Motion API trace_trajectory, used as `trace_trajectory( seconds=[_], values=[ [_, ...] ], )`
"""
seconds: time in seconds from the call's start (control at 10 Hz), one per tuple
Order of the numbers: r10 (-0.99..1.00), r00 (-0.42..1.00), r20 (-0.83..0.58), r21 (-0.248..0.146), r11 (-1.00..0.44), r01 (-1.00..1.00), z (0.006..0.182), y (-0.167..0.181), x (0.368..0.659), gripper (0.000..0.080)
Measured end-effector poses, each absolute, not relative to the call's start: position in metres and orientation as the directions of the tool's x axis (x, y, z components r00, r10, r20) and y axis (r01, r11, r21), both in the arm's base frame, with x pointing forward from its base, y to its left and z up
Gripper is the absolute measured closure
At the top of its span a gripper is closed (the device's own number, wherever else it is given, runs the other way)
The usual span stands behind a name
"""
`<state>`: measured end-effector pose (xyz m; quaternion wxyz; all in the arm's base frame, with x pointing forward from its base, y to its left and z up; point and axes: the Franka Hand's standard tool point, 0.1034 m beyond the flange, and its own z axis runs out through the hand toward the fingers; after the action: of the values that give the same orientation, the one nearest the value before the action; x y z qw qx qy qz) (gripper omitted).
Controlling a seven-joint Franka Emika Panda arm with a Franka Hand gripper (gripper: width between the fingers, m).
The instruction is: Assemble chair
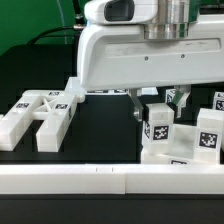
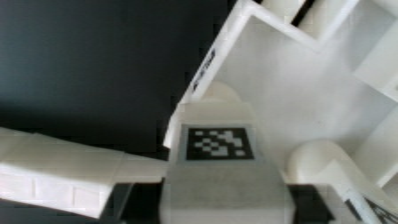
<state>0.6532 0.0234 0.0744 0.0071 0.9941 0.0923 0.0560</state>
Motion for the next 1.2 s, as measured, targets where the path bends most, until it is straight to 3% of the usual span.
trace_trajectory(
  seconds=[0.7, 1.1, 1.2],
  values=[
    [-0.394, 0.914, 0.1, -0.046, -0.919, -0.391, 0.0739, 0.0157, 0.6531, 0.0509],
    [-0.62, 0.783, 0.049, -0.047, -0.784, -0.619, 0.0741, 0.0192, 0.6449, 0.0508],
    [-0.643, 0.765, 0.046, -0.045, -0.766, -0.641, 0.0736, 0.0179, 0.6443, 0.0438]
  ],
)
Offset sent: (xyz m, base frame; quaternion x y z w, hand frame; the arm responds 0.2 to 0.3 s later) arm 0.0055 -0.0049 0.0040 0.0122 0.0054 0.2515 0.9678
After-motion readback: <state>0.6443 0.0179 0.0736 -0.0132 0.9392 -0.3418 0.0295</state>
